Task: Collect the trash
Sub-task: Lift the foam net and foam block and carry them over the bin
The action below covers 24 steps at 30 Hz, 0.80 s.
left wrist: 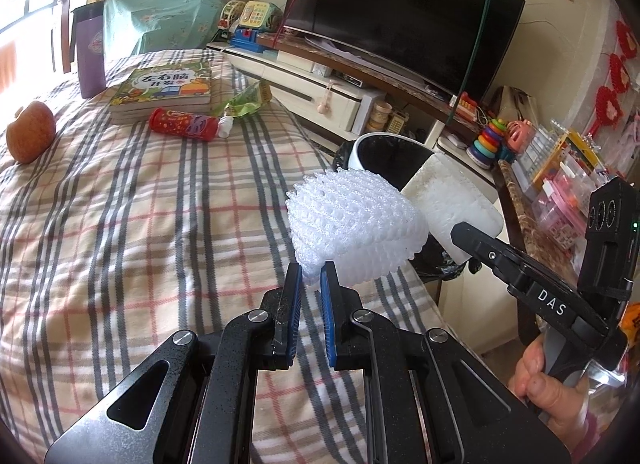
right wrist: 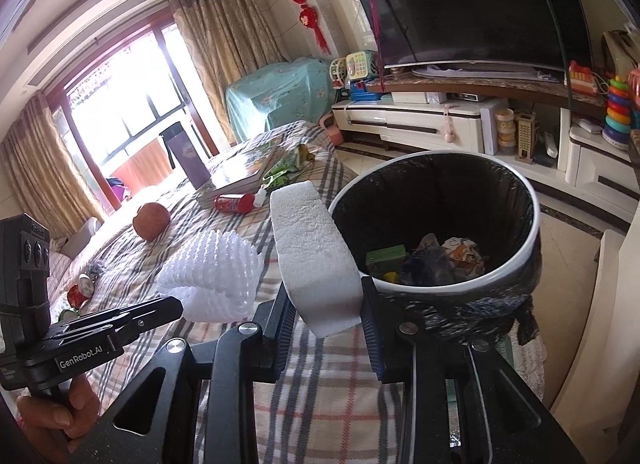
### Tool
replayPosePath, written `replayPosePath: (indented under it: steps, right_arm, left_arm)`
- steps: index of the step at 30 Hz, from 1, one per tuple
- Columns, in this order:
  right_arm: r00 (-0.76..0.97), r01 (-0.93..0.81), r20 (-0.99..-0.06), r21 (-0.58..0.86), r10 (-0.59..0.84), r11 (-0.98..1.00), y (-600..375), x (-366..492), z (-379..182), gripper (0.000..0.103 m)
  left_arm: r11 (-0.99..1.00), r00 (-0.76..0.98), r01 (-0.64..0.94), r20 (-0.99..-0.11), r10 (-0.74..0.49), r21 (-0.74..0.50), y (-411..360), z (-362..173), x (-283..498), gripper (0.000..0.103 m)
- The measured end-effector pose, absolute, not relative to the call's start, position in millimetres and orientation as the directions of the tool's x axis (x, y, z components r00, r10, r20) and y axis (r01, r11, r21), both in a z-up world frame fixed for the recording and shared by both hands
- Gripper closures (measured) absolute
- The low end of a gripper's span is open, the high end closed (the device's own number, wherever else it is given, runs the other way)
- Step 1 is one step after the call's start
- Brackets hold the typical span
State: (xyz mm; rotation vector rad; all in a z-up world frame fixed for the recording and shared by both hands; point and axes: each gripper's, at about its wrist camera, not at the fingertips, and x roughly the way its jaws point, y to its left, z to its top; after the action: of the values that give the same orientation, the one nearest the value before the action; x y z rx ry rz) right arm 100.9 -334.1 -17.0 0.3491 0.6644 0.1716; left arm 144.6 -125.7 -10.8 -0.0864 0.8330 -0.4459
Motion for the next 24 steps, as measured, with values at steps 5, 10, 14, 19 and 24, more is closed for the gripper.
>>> replayPosePath:
  steps: [5, 10, 14, 19, 24]
  right_arm:
    - [0.781, -0.028, -0.571, 0.374, 0.253, 0.927, -343, 99, -17, 0.071]
    - [0.786, -0.012, -0.569, 0.376, 0.241, 0.927, -350, 97, -17, 0.071]
    - [0.788, 0.001, -0.57, 0.378, 0.232, 0.926, -357, 97, -18, 0.071]
    - [0.79, 0.018, -0.572, 0.377, 0.218, 0.926, -365, 97, -18, 0.071]
    - [0.793, 0.033, -0.574, 0.377, 0.206, 0.926, -372, 96, -18, 0.071]
  left_arm:
    - [0.898, 0.581, 0.365, -0.694, -0.426, -0.246, -134, -9, 146, 0.094]
    - [0.891, 0.576, 0.385, -0.692, -0.436, -0.242, -144, -7, 147, 0.094]
    - [0.885, 0.571, 0.399, -0.69, -0.444, -0.24, -152, -5, 149, 0.094]
    - [0.878, 0.566, 0.417, -0.688, -0.454, -0.237, -162, -2, 151, 0.094]
    - [0.871, 0.559, 0.432, -0.688, -0.464, -0.236, -171, -1, 155, 0.094]
